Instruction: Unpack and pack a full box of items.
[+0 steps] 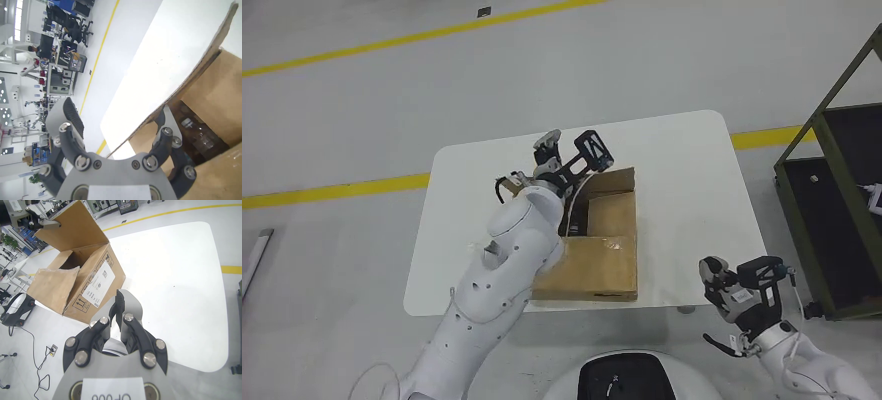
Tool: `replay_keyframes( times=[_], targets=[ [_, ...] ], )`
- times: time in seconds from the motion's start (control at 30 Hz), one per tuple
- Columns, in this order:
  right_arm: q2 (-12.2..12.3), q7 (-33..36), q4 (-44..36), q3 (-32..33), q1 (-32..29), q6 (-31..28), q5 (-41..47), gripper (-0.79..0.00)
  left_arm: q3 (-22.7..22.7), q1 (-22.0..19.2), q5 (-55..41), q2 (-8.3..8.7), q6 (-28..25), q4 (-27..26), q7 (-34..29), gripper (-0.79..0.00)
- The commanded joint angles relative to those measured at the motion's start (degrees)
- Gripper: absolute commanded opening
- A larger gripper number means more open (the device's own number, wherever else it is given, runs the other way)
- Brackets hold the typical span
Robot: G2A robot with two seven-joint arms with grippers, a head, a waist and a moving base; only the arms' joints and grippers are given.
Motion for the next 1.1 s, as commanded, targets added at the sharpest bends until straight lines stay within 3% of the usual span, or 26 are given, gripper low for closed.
replay_keyframes(
  times=[0.0,0.23,0.47,0.83,1.07],
  targets=[
    [0.01,-0.1,-0.04,0.2,-0.21,0.02,0.1,-0.785,1.77,-2.77,0.18,-0.79,0.32,3.2,0.84,0.0],
    [0.04,-0.59,-0.04,1.14,-1.07,0.38,0.66,-0.785,8.37,-11.44,-0.71,-4.48,0.49,14.2,0.17,0.0],
    [0.05,-0.97,-0.56,2.07,-1.58,0.79,1.31,-0.785,13.24,-17.18,-3.4,-8.32,0.14,23.69,-0.41,0.0],
    [0.09,-1.31,-0.85,3.37,-2.3,0.55,2.15,-0.785,18.73,-22.48,-3.0,-13.43,-0.88,36.0,1.15,0.0],
    [0.1,-1.3,-0.97,3.72,-2.66,0.42,2.24,-0.785,19.13,-23.42,-3.1,-15.51,0.48,39.95,2.2,0.0]
  ],
)
